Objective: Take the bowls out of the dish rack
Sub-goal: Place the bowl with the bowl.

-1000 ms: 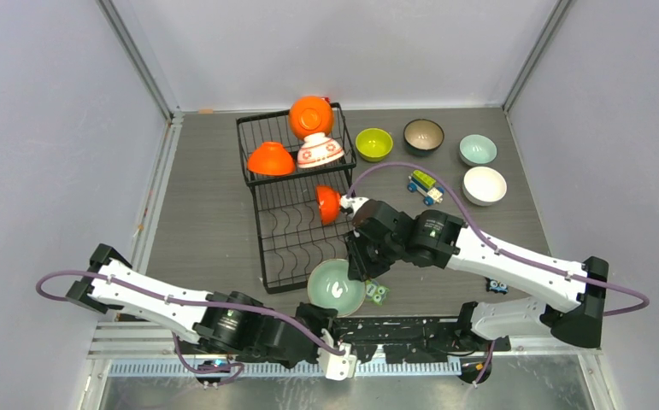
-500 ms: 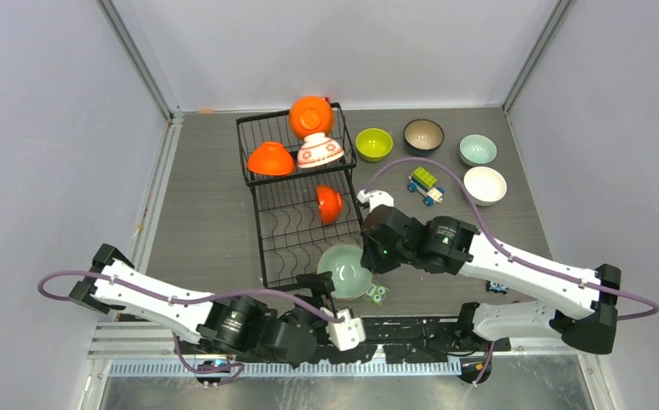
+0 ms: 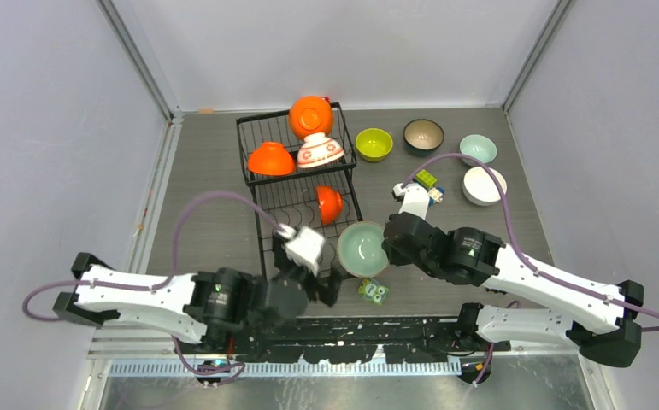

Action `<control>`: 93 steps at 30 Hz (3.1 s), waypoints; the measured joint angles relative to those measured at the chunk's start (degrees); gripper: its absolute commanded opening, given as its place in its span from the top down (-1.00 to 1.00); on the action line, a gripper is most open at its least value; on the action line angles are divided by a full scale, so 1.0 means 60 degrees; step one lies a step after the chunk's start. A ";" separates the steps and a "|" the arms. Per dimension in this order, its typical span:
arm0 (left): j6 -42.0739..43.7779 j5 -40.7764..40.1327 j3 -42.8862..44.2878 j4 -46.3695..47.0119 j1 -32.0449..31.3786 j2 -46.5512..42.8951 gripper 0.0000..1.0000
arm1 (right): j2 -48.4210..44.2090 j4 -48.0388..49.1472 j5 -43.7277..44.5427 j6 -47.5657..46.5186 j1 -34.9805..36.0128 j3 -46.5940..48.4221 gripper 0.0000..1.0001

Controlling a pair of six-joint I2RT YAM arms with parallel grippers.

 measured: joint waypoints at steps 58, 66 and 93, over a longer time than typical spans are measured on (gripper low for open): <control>-0.6903 0.3297 0.0331 -0.1676 0.4178 0.2481 0.99 | 0.0208 0.1035 -0.0397 0.1614 -0.0015 -0.0736 -0.06; -0.6907 0.3413 0.0302 -0.1650 0.4178 0.2430 0.99 | 0.0623 0.0637 -0.0317 0.1035 -0.0015 -0.0251 0.03; -0.7216 0.3603 -0.0124 -0.1475 0.4197 0.1942 -0.46 | 0.1082 0.0506 -0.0860 0.0627 -0.0007 -0.0321 0.99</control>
